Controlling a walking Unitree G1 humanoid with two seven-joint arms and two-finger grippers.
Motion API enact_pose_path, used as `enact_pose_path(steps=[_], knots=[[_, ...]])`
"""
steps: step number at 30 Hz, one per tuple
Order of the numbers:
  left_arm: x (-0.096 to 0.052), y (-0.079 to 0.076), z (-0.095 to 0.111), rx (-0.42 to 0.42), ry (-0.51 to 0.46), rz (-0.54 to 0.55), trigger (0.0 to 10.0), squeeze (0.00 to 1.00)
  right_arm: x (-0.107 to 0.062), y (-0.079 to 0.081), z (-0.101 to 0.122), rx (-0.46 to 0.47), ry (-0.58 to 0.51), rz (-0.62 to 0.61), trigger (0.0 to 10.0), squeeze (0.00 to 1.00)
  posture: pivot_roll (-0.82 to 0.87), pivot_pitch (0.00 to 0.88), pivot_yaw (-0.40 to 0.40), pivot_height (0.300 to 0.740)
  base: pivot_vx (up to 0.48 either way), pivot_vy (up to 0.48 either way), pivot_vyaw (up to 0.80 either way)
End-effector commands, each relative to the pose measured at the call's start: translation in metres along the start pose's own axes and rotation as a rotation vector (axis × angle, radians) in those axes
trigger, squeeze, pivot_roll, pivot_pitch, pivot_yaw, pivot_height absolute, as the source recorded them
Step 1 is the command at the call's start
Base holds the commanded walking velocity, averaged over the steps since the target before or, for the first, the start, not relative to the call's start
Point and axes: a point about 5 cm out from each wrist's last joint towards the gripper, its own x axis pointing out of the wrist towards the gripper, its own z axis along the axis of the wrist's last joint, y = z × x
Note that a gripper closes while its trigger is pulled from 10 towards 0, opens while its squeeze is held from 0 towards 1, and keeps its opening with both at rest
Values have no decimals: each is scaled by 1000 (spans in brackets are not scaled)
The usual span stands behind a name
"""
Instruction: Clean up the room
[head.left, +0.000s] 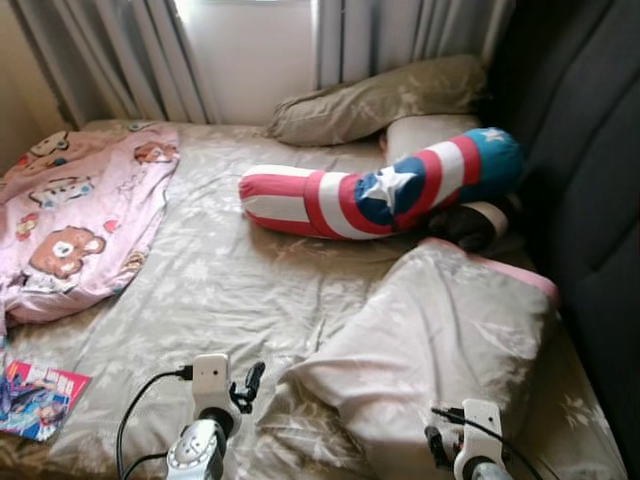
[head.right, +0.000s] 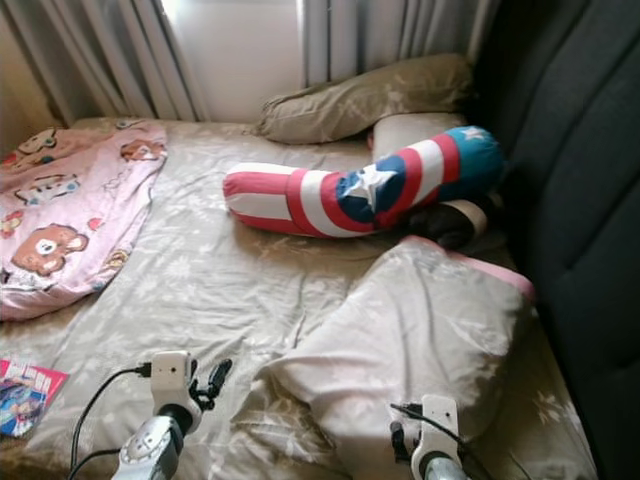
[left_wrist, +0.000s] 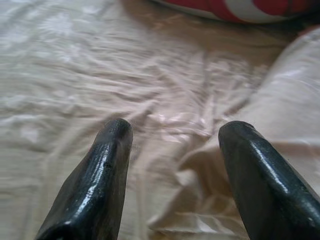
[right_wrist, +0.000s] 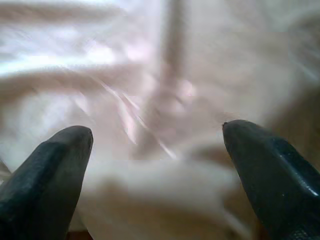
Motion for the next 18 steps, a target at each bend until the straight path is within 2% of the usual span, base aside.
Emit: enact_pose_path(steps=[1,7,18], knots=[[0,-1,0,12,-2,-2,10000,0,0,-1,-1,7,3,-3,10000,0,81,0,-16,740,0,0,0],[1,0,2,16,-7,-2,10000,0,0,-2,-1,6,3,-4,10000,0,83,0,-19,740,0,0,0],[5,-3,16,29,-82,-23,10000,0,-1,-4,0,18,-16,-13,10000,0,77,0,-19,740,0,0,0]])
